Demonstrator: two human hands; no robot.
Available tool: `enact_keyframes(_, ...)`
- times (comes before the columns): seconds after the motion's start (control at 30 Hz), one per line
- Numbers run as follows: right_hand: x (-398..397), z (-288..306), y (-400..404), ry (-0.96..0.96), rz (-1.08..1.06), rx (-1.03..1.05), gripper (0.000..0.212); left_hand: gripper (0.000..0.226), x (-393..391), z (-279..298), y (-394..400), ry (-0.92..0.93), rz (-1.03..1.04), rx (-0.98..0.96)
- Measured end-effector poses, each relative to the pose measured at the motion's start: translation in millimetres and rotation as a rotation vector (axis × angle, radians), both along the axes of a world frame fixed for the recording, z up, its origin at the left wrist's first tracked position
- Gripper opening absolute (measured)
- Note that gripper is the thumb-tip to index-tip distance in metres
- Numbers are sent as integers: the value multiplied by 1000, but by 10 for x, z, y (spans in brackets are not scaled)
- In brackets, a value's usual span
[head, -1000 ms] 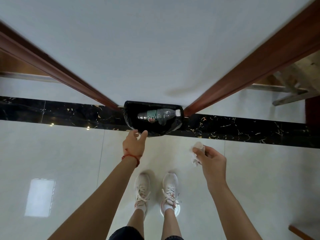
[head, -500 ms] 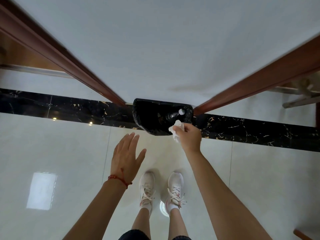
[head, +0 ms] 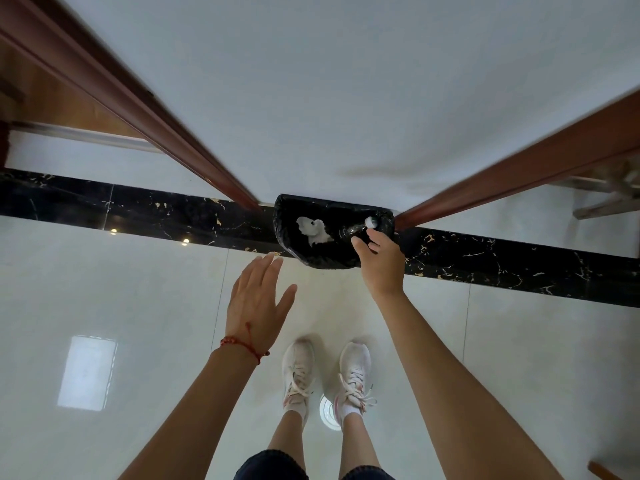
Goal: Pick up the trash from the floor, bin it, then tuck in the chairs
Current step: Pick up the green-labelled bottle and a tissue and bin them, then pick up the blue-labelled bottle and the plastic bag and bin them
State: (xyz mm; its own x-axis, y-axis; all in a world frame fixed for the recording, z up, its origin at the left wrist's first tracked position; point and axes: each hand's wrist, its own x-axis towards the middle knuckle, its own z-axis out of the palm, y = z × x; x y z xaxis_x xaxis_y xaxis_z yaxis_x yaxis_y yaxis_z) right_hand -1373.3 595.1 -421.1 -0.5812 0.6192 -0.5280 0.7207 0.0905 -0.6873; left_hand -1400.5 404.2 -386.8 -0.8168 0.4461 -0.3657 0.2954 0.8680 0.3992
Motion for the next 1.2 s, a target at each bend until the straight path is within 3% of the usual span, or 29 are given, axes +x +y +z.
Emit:
enact_keyframes(0.23,330,470,-34,52,388,382,41,56,-17,357,112,40,-20,11)
enact_keyframes(0.47,626,1147,34,36,524,686,40,47,29,931,222,91,-75,14)
enact_keyframes(0.9,1191,2426,151,65,518,705,50,48,491,2146,247,164,-118,21)
enact_keyframes(1.07,1456,2727,263,73,455,712,50,62,601,2480,355,195,-166,40)
enact_keyframes(1.2,1666,2858,307,49,357,719,46,51,585,2646,507,182,-269,55)
